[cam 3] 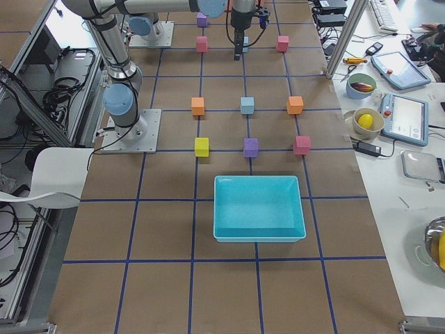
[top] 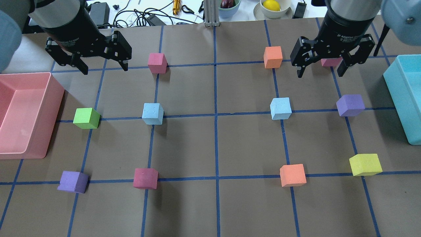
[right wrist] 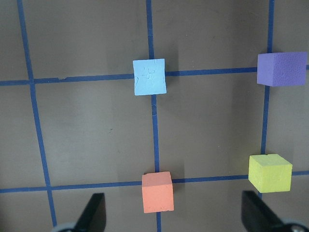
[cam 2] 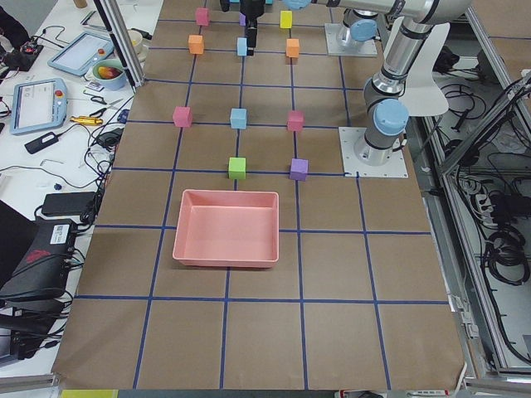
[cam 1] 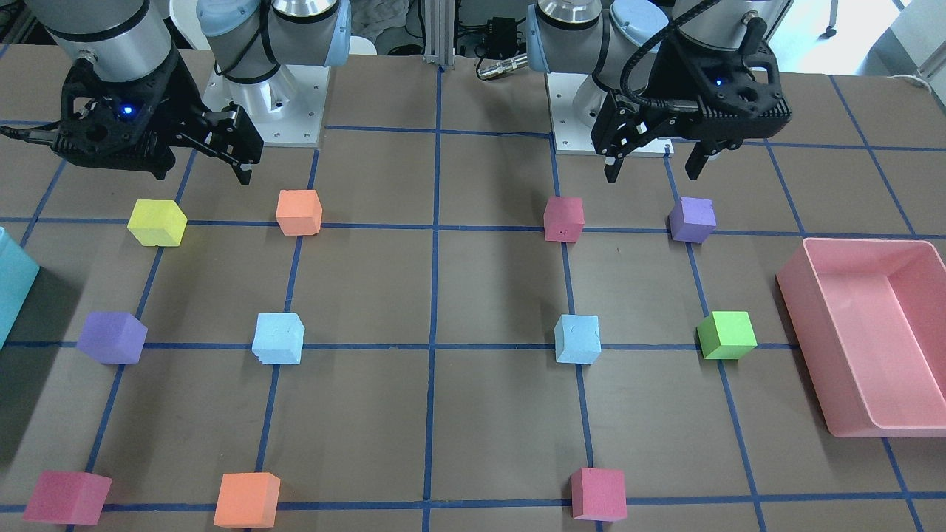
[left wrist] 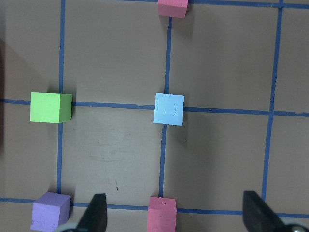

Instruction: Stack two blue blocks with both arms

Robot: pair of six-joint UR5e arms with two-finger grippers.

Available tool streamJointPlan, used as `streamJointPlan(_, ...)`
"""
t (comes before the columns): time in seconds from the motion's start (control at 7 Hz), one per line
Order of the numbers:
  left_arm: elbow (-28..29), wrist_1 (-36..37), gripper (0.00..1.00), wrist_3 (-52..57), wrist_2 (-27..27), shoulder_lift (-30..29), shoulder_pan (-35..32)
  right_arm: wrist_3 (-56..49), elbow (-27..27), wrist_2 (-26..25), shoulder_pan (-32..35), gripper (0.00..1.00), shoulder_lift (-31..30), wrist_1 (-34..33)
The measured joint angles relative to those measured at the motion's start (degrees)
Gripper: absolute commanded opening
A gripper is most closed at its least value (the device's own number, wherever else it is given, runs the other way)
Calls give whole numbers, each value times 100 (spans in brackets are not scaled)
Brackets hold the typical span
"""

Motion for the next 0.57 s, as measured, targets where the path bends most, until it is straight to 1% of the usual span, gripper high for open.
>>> streamJointPlan(0.57, 0, 0, 100, 0, 0, 0, 1, 21, 31, 34, 7, 100, 0, 0)
